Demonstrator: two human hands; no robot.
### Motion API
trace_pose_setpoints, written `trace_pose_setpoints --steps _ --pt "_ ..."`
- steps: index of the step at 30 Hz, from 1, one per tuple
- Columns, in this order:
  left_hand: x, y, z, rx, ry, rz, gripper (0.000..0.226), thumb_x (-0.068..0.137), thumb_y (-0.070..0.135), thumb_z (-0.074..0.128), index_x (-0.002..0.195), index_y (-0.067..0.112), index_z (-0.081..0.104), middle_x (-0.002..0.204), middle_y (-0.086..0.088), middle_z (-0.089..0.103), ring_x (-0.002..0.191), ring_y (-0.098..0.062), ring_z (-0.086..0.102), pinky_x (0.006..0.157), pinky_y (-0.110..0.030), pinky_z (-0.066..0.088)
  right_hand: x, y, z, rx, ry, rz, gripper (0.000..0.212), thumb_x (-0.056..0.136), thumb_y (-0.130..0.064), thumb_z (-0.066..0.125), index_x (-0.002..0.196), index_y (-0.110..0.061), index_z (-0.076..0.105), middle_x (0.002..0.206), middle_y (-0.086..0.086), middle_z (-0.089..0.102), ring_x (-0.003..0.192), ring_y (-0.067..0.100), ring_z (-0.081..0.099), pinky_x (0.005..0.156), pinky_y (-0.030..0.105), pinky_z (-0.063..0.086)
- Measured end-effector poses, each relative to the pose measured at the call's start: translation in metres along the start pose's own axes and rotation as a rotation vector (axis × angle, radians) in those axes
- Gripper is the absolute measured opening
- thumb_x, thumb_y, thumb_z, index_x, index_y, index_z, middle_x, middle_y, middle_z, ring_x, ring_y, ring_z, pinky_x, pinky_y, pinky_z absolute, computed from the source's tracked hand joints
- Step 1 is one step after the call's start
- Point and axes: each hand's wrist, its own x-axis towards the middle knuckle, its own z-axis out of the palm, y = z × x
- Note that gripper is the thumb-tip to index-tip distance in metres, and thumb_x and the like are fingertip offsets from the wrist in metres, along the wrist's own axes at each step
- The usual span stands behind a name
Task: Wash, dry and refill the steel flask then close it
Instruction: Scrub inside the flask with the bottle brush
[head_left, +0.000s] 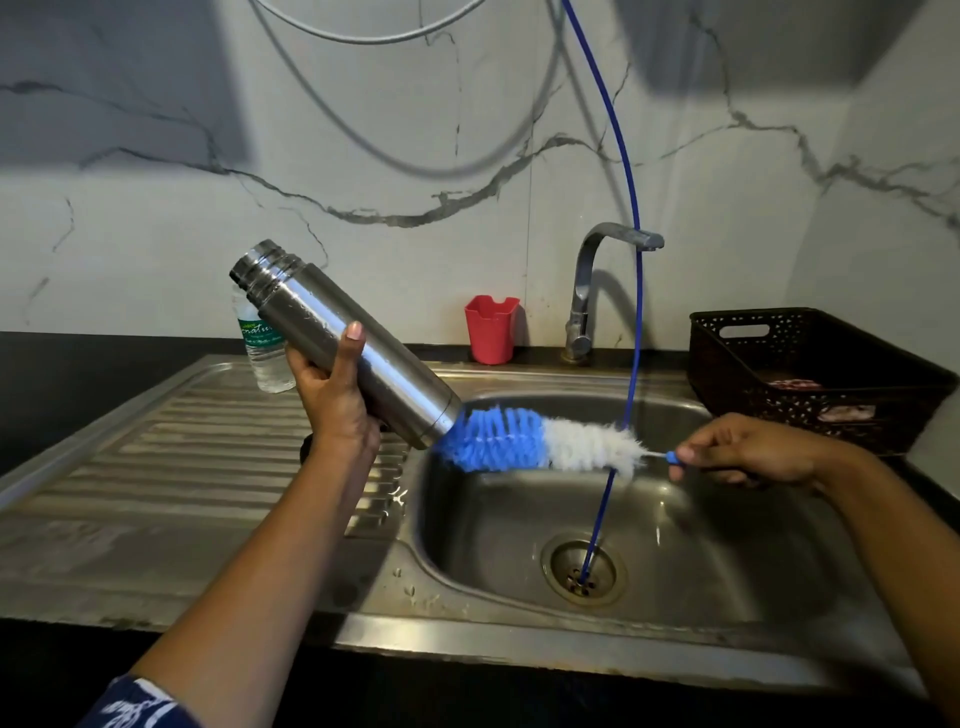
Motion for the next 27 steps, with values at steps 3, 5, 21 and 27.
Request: trace_pose_setpoints --steps 3,5,21,27 --pt "-0.004 -0.002 0.001 0.029 -0.028 -0.006 0.067 0.072 0.022 0.072 0.132 0.024 0.043 0.109 0.004 0.063 0.098 -0.013 0.066 0.075 -0.033 0.056 0.010 -0.006 0.013 -0.020 -0.059 -0.005 0.078 0.048 -0.076 0.071 0.089 -0.010 0.073 0.044 -0.002 0.037 0.037 0.007 0.025 0.037 0.014 0.023" --pt "-0.002 -0.001 0.000 0.027 -0.023 0.006 0.065 0.071 0.021 0.073 0.129 0.024 0.044 0.108 0.004 0.063 0.097 -0.012 0.066 0.074 -0.033 0.056 0.002 -0.006 0.007 -0.024 -0.037 -0.003 0.077 0.046 -0.077 0.071 0.087 -0.011 0.074 0.045 -0.001 0.036 0.037 0.007 0.025 0.036 0.014 0.023" --pt "-0.002 -0.004 0.000 0.051 -0.071 0.012 0.077 0.064 0.026 0.081 0.132 0.023 0.044 0.110 0.005 0.065 0.105 -0.016 0.064 0.090 -0.043 0.054 0.001 -0.012 0.009 -0.006 0.028 0.023 0.072 0.057 -0.072 0.070 0.089 -0.007 0.072 0.044 -0.002 0.034 0.037 0.007 0.023 0.037 0.014 0.022" --pt "0.000 -0.003 -0.001 0.028 -0.050 0.018 0.091 0.056 0.032 0.081 0.137 0.019 0.042 0.106 0.007 0.066 0.100 -0.012 0.065 0.086 -0.038 0.055 -0.011 -0.013 -0.002 -0.040 0.040 0.064 0.063 0.064 -0.066 0.069 0.088 -0.008 0.072 0.045 -0.001 0.032 0.038 0.007 0.022 0.037 0.015 0.021"
